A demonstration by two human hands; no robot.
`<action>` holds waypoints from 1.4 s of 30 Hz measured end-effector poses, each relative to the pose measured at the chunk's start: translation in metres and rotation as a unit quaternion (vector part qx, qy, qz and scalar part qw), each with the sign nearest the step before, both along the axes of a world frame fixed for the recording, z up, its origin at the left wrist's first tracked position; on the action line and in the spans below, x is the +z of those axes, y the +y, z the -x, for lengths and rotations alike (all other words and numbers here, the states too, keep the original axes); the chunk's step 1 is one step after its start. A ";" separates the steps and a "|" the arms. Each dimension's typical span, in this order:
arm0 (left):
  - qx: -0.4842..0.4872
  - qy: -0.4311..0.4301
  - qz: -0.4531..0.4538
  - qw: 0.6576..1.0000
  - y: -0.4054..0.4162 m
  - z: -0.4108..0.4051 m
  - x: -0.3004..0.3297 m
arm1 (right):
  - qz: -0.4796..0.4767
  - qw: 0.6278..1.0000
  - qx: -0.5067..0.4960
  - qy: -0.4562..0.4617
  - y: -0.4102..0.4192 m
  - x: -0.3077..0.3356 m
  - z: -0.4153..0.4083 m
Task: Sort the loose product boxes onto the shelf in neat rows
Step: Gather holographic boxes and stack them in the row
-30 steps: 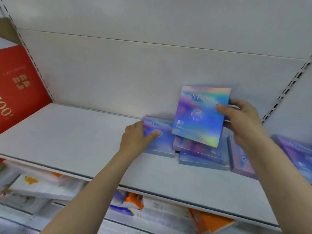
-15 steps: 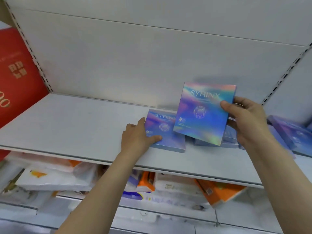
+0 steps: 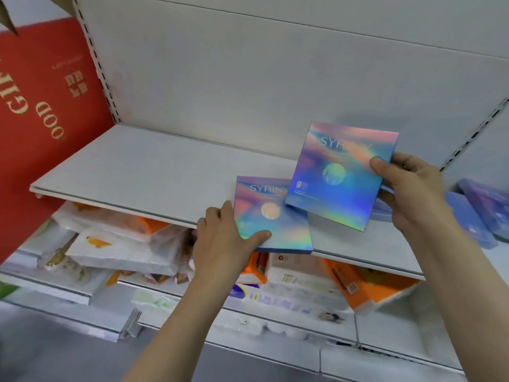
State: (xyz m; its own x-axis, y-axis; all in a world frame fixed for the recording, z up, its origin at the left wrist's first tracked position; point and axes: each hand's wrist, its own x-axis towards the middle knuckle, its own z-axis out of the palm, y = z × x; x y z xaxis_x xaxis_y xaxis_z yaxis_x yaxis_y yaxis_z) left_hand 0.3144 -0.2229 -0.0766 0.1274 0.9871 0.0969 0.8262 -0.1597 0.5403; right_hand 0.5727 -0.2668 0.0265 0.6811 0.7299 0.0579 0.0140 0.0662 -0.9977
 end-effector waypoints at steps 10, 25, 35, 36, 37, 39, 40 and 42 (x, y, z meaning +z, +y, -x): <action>0.043 -0.139 0.090 0.985 -0.030 -0.014 0.007 | -0.005 1.000 0.025 0.008 -0.032 -0.002 -0.022; 0.000 -0.413 0.015 0.911 -0.152 -0.165 0.032 | -0.066 0.998 -0.020 -0.004 -0.214 -0.002 -0.212; -0.114 -0.464 0.063 0.876 -0.250 -0.321 0.041 | -0.072 0.995 -0.065 0.008 -0.346 -0.021 -0.332; -0.124 -0.464 0.067 0.875 -0.255 -0.332 0.042 | -0.071 0.995 -0.070 0.011 -0.353 -0.023 -0.341; -0.133 -0.465 0.071 0.872 -0.258 -0.342 0.044 | -0.071 0.995 -0.075 0.012 -0.360 -0.023 -0.349; -0.148 -0.464 0.076 0.870 -0.262 -0.361 0.050 | -0.070 0.994 -0.079 0.007 -0.369 -0.024 -0.366; -0.154 -0.464 0.077 0.869 -0.262 -0.369 0.054 | -0.071 0.994 -0.081 0.004 -0.371 -0.024 -0.374; -0.166 -0.468 0.076 0.865 -0.261 -0.384 0.060 | -0.073 0.994 -0.081 0.001 -0.372 -0.023 -0.389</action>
State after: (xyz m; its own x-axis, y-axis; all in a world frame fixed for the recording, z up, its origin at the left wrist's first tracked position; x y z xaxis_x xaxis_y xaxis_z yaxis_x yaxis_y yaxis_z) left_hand 0.6987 -0.4836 -0.0165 0.3416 0.9218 0.1835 -0.0625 -0.1725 0.9830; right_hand 0.9615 -0.6390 0.0035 0.7896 0.5940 0.1540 0.0340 0.2082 -0.9775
